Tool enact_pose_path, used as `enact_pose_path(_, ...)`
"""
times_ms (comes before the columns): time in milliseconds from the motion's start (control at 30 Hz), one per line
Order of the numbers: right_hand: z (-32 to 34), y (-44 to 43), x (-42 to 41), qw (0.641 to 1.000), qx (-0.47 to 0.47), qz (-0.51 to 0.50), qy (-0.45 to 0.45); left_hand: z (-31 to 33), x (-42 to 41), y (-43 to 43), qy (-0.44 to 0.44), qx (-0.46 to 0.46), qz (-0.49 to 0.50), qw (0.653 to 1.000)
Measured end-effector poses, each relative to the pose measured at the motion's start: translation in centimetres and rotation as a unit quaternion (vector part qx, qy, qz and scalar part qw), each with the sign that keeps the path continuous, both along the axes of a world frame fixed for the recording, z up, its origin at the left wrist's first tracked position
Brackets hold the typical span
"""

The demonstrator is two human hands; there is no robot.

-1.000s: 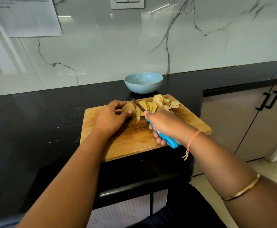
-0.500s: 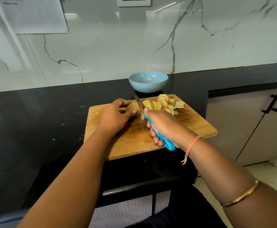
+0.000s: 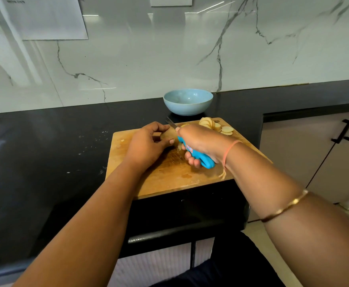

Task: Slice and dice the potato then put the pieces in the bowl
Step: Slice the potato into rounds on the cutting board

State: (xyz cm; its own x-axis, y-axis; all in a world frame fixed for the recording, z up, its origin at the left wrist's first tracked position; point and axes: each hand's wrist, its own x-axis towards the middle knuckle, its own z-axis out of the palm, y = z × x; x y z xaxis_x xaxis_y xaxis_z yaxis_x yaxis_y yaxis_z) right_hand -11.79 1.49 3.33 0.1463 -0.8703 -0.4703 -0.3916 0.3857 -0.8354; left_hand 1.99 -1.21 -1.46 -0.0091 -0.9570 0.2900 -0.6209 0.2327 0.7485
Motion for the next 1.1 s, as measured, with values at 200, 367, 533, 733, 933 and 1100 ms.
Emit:
enact_pose_path(200,-0.1,-0.1,-0.2,0.998,0.022,0.009,-0.057,-0.1,-0.2,0.1,-0.004,-0.013,0.016,1.000)
enact_pose_path(367,-0.6,1.5,-1.2,0.996,0.033,0.043,0.071,0.0,-0.1,-0.1,0.001,-0.003,0.030,1.000)
enact_pose_path(533,-0.5,1.7,-1.5,0.995,0.054,0.040,0.072,0.0,0.0,-0.2,0.013,0.013,0.033,0.999)
enact_pose_path(733,0.3,2.8,-2.7,0.982,0.001,0.037,0.183,0.1,0.0,-0.3,0.022,0.034,0.040,0.998)
enact_pose_path(933,0.5,2.9,-2.2,0.995,-0.050,-0.003,0.086,0.1,0.2,0.1,0.035,0.028,0.025,0.999)
enact_pose_path(1100,0.0,2.8,-1.1,0.994,-0.064,0.011,0.091,0.0,0.1,0.0,0.038,0.031,0.026,0.998)
